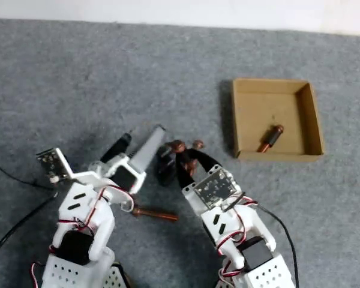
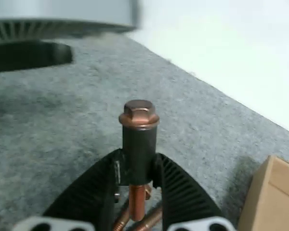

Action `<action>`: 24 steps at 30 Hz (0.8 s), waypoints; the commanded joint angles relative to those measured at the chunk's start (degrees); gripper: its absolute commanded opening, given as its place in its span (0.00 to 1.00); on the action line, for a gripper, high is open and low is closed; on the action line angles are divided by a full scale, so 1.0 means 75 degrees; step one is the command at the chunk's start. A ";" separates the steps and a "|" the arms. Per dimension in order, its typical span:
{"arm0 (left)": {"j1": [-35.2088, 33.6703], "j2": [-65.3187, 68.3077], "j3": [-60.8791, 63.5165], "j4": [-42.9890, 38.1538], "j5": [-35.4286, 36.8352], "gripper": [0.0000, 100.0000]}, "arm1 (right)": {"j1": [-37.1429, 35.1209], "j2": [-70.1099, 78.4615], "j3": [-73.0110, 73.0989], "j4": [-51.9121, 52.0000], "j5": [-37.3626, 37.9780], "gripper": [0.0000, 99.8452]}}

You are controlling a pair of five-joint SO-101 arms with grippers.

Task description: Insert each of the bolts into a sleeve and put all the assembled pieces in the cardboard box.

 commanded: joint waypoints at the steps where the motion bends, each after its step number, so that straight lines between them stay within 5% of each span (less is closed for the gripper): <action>1: -0.0510 -0.0111 -0.0416 -0.0012 0.0035 0.19 | 0.0240 -0.0123 0.0779 -0.0252 0.0012 0.00; 5: -0.0545 -0.0111 -0.0381 -0.0023 -0.1184 0.00 | 0.0404 -0.0123 0.0779 -0.0264 0.0000 0.00; 10: -0.0545 -0.0100 -0.0018 0.0070 -0.2004 0.03 | 0.0533 -0.0123 0.0779 -0.0264 0.0000 0.00; 16: -0.0533 -0.0100 0.0463 0.0105 -0.4278 0.01 | 0.0932 -0.0123 0.0779 -0.0264 -0.0223 0.00; 24: -0.0510 -0.0100 0.0791 0.0047 -0.4396 0.01 | 0.2198 -0.0053 0.0205 -0.0463 -0.0703 0.00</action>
